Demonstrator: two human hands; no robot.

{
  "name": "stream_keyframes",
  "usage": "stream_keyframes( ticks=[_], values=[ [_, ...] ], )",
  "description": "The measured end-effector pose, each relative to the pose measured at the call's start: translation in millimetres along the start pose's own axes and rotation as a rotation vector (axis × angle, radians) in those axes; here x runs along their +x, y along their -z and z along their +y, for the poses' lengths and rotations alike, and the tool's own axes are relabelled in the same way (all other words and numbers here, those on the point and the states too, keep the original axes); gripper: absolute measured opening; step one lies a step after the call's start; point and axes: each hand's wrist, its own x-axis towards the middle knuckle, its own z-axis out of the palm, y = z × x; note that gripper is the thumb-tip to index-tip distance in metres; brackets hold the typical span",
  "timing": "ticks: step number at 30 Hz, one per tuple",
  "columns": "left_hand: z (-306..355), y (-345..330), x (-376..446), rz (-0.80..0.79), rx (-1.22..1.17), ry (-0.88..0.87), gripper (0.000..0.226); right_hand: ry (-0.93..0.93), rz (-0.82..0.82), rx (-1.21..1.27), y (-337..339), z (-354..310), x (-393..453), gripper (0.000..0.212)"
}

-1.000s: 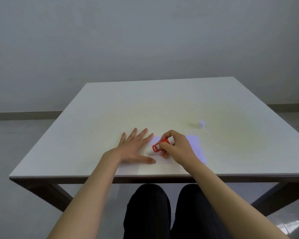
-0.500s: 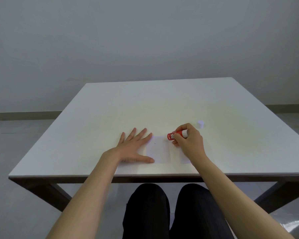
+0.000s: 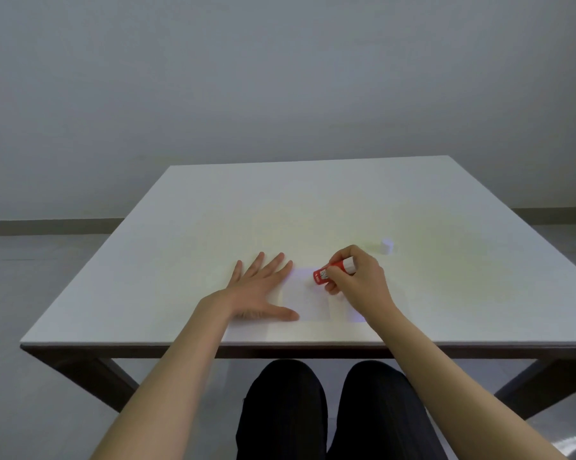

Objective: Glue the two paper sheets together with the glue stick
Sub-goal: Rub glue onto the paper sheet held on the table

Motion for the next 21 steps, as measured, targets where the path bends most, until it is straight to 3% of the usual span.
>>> stream_keyframes(
  ticks=[5, 15, 18, 21],
  values=[
    [1, 0, 1, -0.002, -0.008, 0.004, 0.114, -0.002, -0.215, 0.02, -12, 1, -7, 0.007],
    [1, 0, 0, 0.005, -0.007, 0.02, 0.12, -0.045, 0.076, -0.026, -5, 3, 2, 0.009],
    [3, 4, -3, 0.011, -0.129, 0.046, 0.126, -0.2, 0.122, 0.476, -5, -3, -3, 0.006],
    [6, 14, -11, 0.049, -0.41, 0.046, 0.122, -0.388, 0.075, 1.006, -10, -18, -12, 0.009]
  ],
)
